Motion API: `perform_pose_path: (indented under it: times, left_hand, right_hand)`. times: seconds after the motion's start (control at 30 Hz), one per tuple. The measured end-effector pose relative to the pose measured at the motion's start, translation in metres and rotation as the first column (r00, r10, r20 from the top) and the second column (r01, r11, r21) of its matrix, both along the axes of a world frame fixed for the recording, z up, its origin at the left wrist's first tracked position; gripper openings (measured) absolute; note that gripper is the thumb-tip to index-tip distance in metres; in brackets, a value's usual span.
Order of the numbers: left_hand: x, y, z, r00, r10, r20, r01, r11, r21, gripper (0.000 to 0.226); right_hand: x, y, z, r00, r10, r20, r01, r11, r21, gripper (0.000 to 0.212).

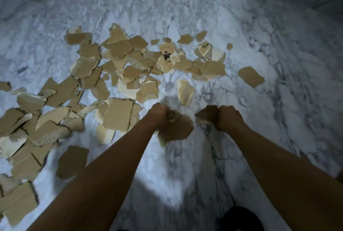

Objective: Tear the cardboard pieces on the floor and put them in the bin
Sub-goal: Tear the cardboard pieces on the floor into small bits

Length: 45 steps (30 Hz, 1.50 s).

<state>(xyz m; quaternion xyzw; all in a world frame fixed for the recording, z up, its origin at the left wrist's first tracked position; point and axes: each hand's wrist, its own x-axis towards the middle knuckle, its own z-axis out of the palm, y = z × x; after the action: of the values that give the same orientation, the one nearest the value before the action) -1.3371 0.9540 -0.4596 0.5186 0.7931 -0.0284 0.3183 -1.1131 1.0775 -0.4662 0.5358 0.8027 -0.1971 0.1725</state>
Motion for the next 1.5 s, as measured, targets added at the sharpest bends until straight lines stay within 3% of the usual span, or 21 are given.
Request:
perform_pose_path:
  times: [0.13, 0.23, 0.37, 0.47, 0.57, 0.6, 0.67, 0.7, 0.77, 0.83, 0.9, 1.07, 1.2, 1.33, 1.43, 1.5]
  left_hand:
    - [0.01, -0.008, -0.024, 0.992, 0.085, -0.098, -0.085, 0.996, 0.002, 0.056]
    - [0.01, -0.005, -0.027, 0.989, 0.069, -0.134, -0.074, 0.997, -0.029, 0.065]
    - [0.01, -0.002, -0.018, 0.997, 0.075, -0.024, -0.077, 0.996, -0.055, 0.07]
    - [0.011, -0.008, -0.01, 0.971, 0.159, 0.18, -0.159, 0.987, -0.015, 0.077]
    - [0.011, -0.013, -0.009, 0.986, 0.062, 0.152, -0.063, 0.998, -0.002, 0.074]
    - [0.011, -0.015, -0.009, 0.993, 0.011, 0.118, -0.011, 1.0, 0.001, 0.066]
    - [0.009, -0.016, -0.01, 0.995, -0.019, 0.097, 0.019, 1.0, -0.001, 0.058]
    - [0.007, -0.016, -0.011, 0.994, -0.021, 0.11, 0.022, 1.0, -0.003, 0.058]
    - [0.006, -0.014, -0.013, 0.991, -0.037, 0.132, 0.039, 0.999, -0.008, 0.059]
    - [0.005, -0.01, -0.013, 0.989, -0.067, 0.133, 0.07, 0.997, -0.018, 0.058]
    - [0.003, -0.005, -0.013, 0.987, -0.085, 0.14, 0.089, 0.996, -0.021, 0.055]
    - [-0.002, -0.012, -0.021, 0.975, -0.068, 0.212, 0.071, 0.997, -0.007, 0.051]
    - [-0.001, -0.009, -0.021, 0.966, -0.053, 0.252, 0.062, 0.998, -0.026, 0.048]
    - [-0.005, 0.004, -0.007, 0.967, -0.053, 0.249, 0.085, 0.989, -0.118, 0.033]
    - [-0.009, 0.041, 0.024, 0.979, -0.02, 0.201, 0.037, 0.996, -0.083, 0.027]
    - [0.001, 0.082, 0.055, 0.984, -0.024, 0.177, 0.026, 1.0, -0.013, 0.022]
  right_hand:
    - [0.008, 0.015, 0.0, 0.999, -0.029, 0.038, 0.035, 0.988, -0.15, 0.027]
    - [0.006, 0.032, 0.008, 0.996, 0.002, -0.086, -0.022, 0.971, -0.238, 0.035]
    - [-0.001, 0.039, 0.022, 0.968, -0.009, -0.252, -0.045, 0.977, -0.208, 0.025]
    - [-0.01, 0.04, 0.036, 0.941, -0.022, -0.339, -0.056, 0.974, -0.22, 0.024]
    - [-0.034, 0.044, 0.043, 0.914, -0.047, -0.403, -0.048, 0.973, -0.224, 0.026]
    - [-0.045, 0.047, 0.044, 0.898, -0.075, -0.434, -0.033, 0.971, -0.237, 0.031]
    - [-0.072, 0.059, 0.037, 0.863, -0.176, -0.473, 0.023, 0.95, -0.31, 0.066]
    - [-0.084, 0.066, 0.028, 0.863, -0.207, -0.461, 0.04, 0.937, -0.346, 0.08]
    - [-0.107, 0.062, 0.015, 0.906, -0.213, -0.365, 0.064, 0.922, -0.381, 0.089]
    - [-0.121, 0.048, 0.0, 0.977, -0.129, -0.17, 0.079, 0.959, -0.272, 0.092]
    - [-0.127, 0.035, -0.012, 0.986, -0.136, -0.098, 0.119, 0.979, -0.165, 0.091]
    - [-0.127, 0.011, -0.034, 0.88, -0.148, -0.451, 0.09, 0.985, -0.149, 0.089]
    - [-0.112, 0.008, -0.028, 0.825, -0.12, -0.553, 0.034, 0.986, -0.164, 0.08]
    - [-0.068, 0.041, -0.013, 0.891, -0.039, -0.451, -0.044, 0.984, -0.172, 0.06]
    - [-0.028, 0.091, 0.019, 0.906, -0.11, -0.41, 0.041, 0.984, -0.174, 0.032]
    - [0.006, 0.13, 0.046, 0.923, -0.17, -0.346, 0.129, 0.982, -0.138, 0.03]
